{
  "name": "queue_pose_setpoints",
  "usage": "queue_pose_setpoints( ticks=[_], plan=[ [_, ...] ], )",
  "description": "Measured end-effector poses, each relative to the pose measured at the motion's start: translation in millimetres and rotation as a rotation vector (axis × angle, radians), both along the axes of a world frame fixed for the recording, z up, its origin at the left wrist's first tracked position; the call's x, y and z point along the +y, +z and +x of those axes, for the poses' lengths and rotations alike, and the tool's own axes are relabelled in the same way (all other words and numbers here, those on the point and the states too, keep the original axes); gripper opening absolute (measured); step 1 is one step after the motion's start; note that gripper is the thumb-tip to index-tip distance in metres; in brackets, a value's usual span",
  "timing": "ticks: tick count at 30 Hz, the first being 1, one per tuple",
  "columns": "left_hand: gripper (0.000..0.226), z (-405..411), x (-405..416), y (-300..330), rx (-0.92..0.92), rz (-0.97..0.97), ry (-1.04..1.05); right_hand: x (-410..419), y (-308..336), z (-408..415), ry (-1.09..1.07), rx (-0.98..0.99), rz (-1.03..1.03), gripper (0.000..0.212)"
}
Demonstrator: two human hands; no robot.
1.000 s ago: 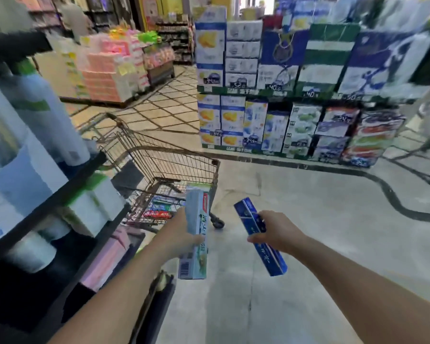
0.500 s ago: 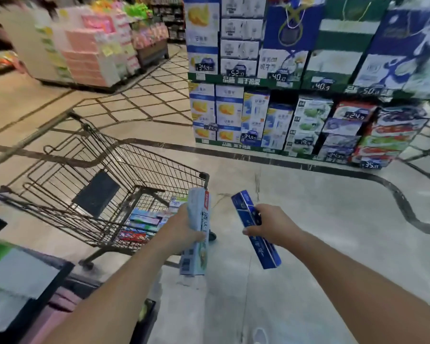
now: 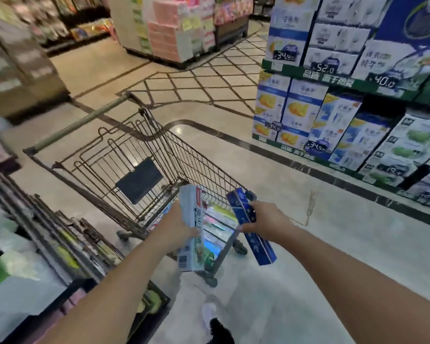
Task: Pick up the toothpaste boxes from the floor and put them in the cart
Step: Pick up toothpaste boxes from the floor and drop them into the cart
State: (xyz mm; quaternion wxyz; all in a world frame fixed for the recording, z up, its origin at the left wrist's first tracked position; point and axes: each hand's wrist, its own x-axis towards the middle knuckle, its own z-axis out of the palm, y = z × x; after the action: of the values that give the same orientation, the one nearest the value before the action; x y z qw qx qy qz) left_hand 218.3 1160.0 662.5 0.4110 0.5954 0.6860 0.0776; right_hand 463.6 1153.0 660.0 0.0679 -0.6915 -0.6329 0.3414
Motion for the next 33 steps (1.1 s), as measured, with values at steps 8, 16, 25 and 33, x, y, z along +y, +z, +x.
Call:
queue_pose_setpoints(
  ticks=[8, 16, 25, 33],
  plan=[
    [0.083, -44, 117, -1, -0.029, 0.001, 0.157, 119, -2, -45, 0.066, -0.038, 0.003, 0.046],
    [0.073, -74, 194, -21, -0.091, -0.033, 0.249, 213, -27, -80, 0.106, -0.021, -0.067, 0.044],
    [0.08, -88, 258, -108, -0.065, -0.131, 0.406, 316, -117, -132, 0.249, -0.004, -0.173, 0.036],
    [0.084, -76, 336, -261, -0.128, -0.16, 0.693, 406, -271, -171, 0.291, -0.077, -0.219, 0.014]
  ],
)
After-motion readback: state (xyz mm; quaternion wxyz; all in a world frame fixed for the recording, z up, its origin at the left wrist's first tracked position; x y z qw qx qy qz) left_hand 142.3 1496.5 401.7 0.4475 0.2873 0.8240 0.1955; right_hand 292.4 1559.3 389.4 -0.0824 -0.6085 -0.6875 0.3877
